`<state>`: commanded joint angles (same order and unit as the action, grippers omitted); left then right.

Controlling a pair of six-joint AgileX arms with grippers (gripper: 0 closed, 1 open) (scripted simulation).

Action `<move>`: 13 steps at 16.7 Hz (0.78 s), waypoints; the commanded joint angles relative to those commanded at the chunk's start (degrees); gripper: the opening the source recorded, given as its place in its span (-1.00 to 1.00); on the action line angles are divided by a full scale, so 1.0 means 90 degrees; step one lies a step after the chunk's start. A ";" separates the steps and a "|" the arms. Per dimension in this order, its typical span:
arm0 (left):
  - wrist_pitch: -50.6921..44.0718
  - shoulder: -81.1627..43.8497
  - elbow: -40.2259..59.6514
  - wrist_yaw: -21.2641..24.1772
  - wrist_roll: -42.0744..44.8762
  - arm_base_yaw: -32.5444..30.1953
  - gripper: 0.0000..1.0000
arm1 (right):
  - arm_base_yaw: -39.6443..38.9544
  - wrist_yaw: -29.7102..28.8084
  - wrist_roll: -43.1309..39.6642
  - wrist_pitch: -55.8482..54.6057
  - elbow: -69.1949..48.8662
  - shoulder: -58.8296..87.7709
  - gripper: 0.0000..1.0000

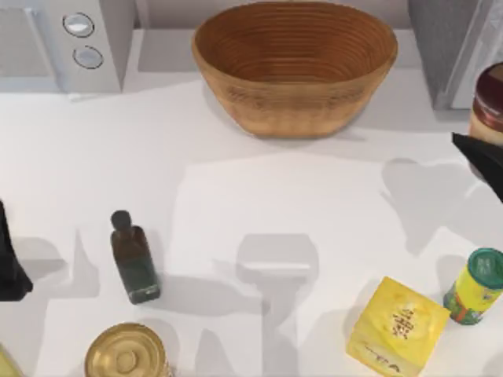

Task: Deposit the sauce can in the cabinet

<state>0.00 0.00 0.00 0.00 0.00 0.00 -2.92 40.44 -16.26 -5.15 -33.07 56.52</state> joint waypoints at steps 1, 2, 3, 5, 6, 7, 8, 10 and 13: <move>0.0000 0.0000 0.0000 0.0000 0.0000 0.0000 1.00 | 0.0002 -0.0263 0.0076 -0.0030 0.0151 -0.0523 -1.00; 0.0000 0.0000 0.0000 0.0000 0.0000 0.0000 1.00 | 0.0006 -0.0587 0.0147 -0.0052 0.0350 -0.1110 -1.00; 0.0000 0.0000 0.0000 0.0000 0.0000 0.0000 1.00 | 0.0015 -0.0973 0.0234 -0.0059 0.0598 -0.1758 -1.00; 0.0000 0.0000 0.0000 0.0000 0.0000 0.0000 1.00 | 0.0051 -0.1840 0.0501 -0.0020 0.1203 -0.3115 -1.00; 0.0000 0.0000 0.0000 0.0000 0.0000 0.0000 1.00 | 0.0078 -0.2283 0.0661 0.0022 0.1561 -0.3721 -1.00; 0.0000 0.0000 0.0000 0.0000 0.0000 0.0000 1.00 | 0.0110 -0.2721 0.0832 0.0073 0.1935 -0.4267 -1.00; 0.0000 0.0000 0.0000 0.0000 0.0000 0.0000 1.00 | 0.0144 -0.3133 0.1011 0.0131 0.2309 -0.4751 -1.00; 0.0000 0.0000 0.0000 0.0000 0.0000 0.0000 1.00 | 0.0217 -0.3814 0.1353 0.0270 0.2982 -0.5526 -1.00; 0.0000 0.0000 0.0000 0.0000 0.0000 0.0000 1.00 | 0.0305 -0.4399 0.1734 0.0507 0.3579 -0.6178 -1.00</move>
<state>0.00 0.00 0.00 0.00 0.00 0.00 -0.17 0.85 -0.66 -0.59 -0.86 0.91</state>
